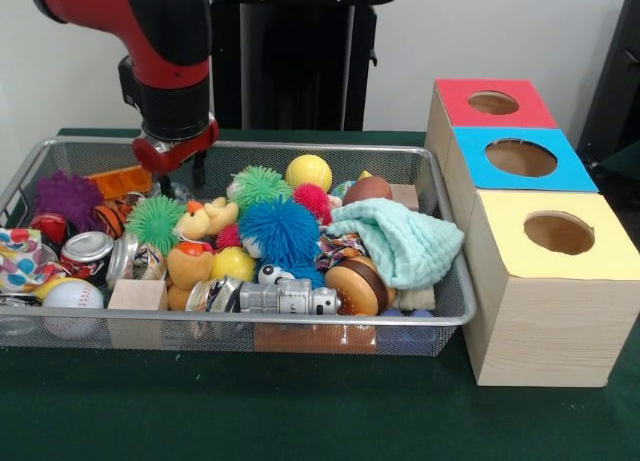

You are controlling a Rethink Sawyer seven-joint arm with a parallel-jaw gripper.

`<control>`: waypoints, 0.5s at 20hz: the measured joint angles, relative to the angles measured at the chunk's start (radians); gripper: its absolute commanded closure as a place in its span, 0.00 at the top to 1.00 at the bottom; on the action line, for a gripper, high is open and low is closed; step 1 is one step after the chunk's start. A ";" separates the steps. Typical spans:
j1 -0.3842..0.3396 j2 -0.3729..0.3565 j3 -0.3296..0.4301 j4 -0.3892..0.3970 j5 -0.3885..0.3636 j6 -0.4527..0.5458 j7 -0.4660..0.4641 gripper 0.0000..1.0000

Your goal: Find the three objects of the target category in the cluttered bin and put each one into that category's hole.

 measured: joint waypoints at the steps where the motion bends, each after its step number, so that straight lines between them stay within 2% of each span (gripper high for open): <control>1: -0.001 0.002 -0.002 -0.003 0.000 0.000 0.000 1.00; 10: -0.011 0.014 -0.019 -0.028 0.000 0.000 0.000 1.00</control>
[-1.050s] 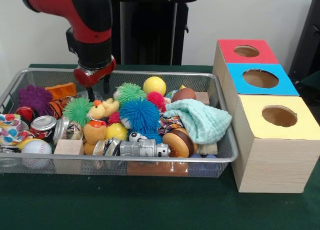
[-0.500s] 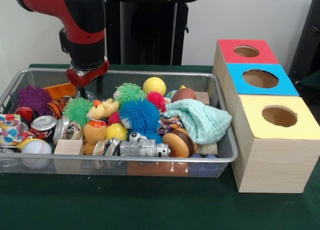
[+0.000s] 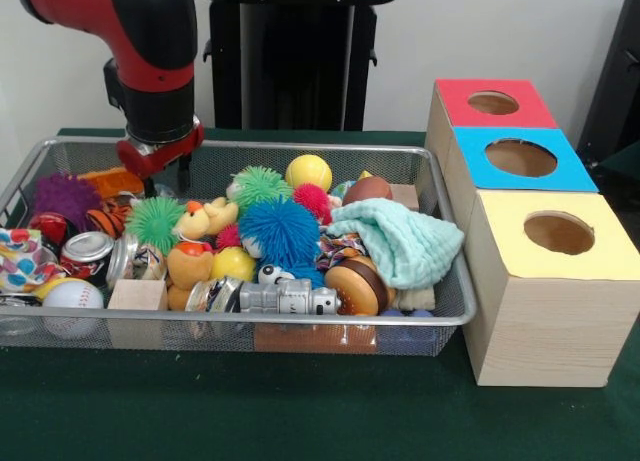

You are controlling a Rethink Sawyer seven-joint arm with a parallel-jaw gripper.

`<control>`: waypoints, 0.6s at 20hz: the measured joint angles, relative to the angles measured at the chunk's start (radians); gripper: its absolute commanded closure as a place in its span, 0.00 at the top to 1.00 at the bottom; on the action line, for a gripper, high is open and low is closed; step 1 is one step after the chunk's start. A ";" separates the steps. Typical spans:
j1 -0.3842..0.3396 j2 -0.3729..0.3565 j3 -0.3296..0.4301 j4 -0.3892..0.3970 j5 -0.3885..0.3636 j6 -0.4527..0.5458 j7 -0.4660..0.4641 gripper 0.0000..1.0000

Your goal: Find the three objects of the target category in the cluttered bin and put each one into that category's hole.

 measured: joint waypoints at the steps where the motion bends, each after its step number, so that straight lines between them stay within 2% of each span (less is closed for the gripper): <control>1: -0.001 0.001 0.000 -0.001 0.000 0.000 0.000 1.00; 5: -0.004 0.005 -0.001 -0.003 0.000 -0.009 0.000 1.00; 6: -0.007 0.005 0.000 -0.006 0.000 -0.021 0.000 0.00; 12: -0.003 0.010 -0.021 -0.009 0.000 -0.040 0.000 0.00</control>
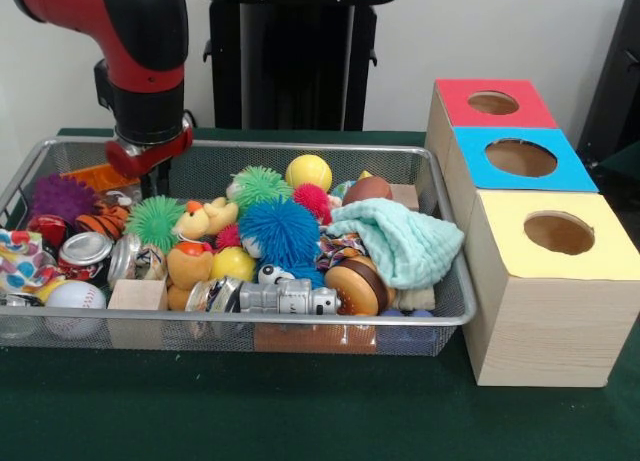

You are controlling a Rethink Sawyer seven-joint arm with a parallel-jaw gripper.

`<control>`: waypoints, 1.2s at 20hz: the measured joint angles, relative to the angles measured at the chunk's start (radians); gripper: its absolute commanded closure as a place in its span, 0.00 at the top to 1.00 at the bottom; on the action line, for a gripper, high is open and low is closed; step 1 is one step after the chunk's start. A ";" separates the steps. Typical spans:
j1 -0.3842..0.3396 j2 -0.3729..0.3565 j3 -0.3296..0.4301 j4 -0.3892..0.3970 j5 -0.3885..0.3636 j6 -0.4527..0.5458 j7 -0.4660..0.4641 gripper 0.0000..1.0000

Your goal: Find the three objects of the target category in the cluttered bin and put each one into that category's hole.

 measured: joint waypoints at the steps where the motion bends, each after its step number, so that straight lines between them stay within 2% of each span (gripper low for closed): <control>1: 0.000 0.000 -0.001 0.000 0.000 -0.001 0.000 0.00; 9: -0.001 0.000 -0.014 -0.001 0.011 -0.001 0.000 0.00; 15: 0.001 -0.009 -0.015 0.009 0.046 0.022 0.000 0.00; 19: 0.014 -0.038 -0.015 0.043 0.093 0.079 0.000 0.00; 24: 0.035 -0.109 -0.013 0.106 0.170 0.180 0.000 0.00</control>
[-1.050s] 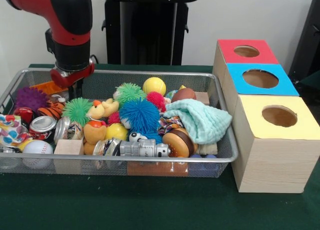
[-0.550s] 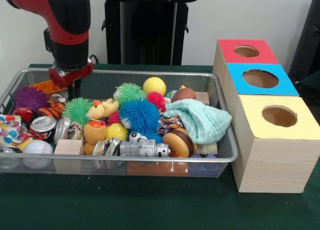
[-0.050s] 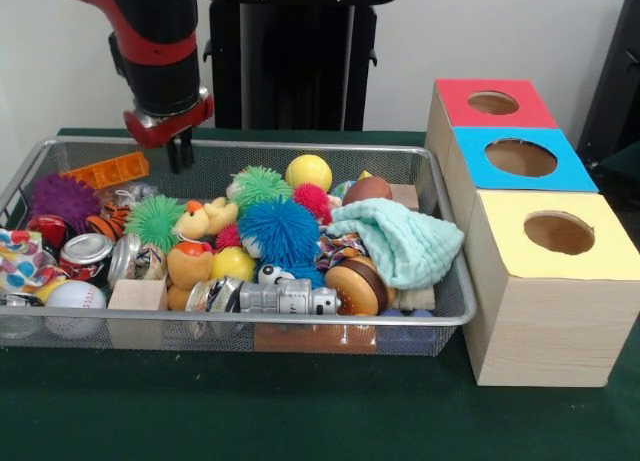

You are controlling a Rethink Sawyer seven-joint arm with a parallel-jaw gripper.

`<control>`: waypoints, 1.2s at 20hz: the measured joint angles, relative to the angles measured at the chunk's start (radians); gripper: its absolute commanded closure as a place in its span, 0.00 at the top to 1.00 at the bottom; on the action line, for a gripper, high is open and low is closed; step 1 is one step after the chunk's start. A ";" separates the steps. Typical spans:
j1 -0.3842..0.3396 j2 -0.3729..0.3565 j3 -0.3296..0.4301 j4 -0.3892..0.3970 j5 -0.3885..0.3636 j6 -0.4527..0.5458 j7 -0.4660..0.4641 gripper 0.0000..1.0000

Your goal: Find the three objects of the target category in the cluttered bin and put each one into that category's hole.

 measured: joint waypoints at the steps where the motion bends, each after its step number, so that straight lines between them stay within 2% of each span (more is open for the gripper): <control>1: 0.004 -0.019 0.001 0.014 0.020 0.023 0.000 0.00; 4: 0.016 -0.054 0.001 0.035 0.058 0.054 0.000 0.00; 7: 0.045 -0.068 -0.017 0.035 0.063 0.075 0.000 0.00; 14: 0.111 -0.056 -0.062 0.026 0.063 0.083 0.000 0.00; 24: 0.075 -0.010 -0.068 -0.026 0.048 0.055 0.000 0.00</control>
